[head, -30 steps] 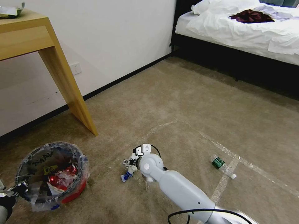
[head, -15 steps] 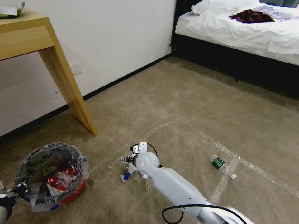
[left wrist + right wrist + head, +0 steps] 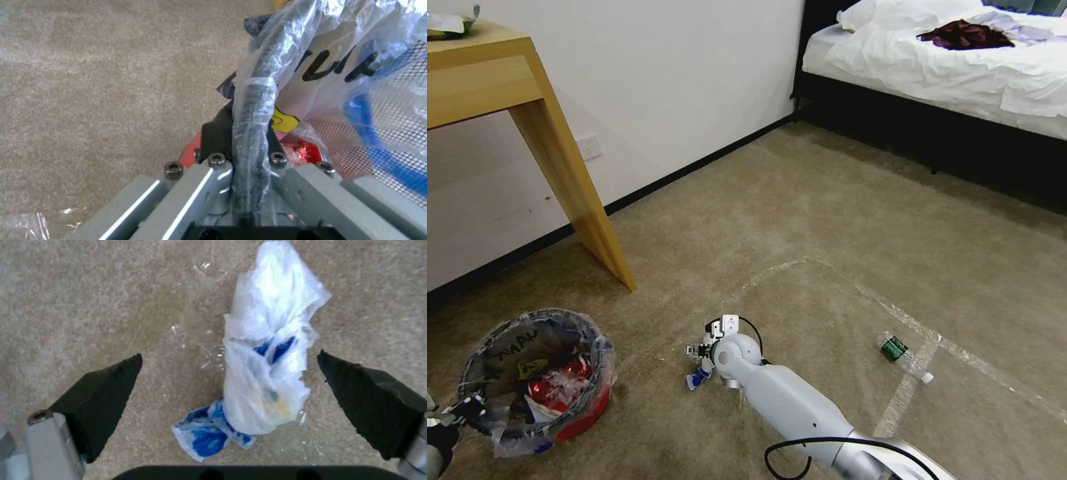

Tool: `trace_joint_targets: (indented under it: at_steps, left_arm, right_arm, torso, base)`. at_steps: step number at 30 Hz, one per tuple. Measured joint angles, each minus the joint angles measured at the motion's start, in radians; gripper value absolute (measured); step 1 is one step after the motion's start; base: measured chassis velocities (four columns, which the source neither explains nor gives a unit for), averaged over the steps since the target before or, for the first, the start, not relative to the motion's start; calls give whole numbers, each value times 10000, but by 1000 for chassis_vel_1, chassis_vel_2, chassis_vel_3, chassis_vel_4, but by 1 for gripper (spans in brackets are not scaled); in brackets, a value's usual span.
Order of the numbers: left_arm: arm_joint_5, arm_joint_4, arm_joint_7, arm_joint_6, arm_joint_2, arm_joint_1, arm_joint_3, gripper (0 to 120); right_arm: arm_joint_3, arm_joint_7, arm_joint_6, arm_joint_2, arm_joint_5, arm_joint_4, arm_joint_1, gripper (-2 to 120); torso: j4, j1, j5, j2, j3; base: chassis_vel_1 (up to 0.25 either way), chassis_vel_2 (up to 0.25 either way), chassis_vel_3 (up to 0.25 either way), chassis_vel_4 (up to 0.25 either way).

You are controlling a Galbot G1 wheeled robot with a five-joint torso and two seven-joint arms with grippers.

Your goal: Pick up the trash bin and place the garbage on the floor into it.

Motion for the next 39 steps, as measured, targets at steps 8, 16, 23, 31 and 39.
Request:
trace_joint_targets:
  at_steps: [8,16,23,31,39]
  left_arm:
    - [12,-43,19,-24,-19,67,7,0]
    - [5,-60,26,-34,-1,81,-5,0]
    - [2,-63,43,-55,-2,103,-15,0]
    - [10,-50,58,-68,-42,90,-10,0]
    - [44,-31,80,-91,-70,107,-7,0]
  right_arm:
    - [70,-201,95,299,-311,-487,20,100]
    - [80,-380,158,478,-550,-936,121,99]
    - [128,-593,261,479,-774,-1330,232,99]
    - [197,-847,374,474,-1014,-1772,348,99]
    - [223,-1090,403,470,-1183,-2073,406,99]
  torso:
    - [-1,0,0,0,0]
    - [0,0,0,0,0]
    - [0,0,1,0,0]
    - [-1,1,1,0,0]
    - [-1,0,1,0,0]
  base:
    - [0,0,0,0]
    - [0,0,0,0]
    - [0,0,0,0]
    - [0,0,0,0]
    - [0,0,0,0]
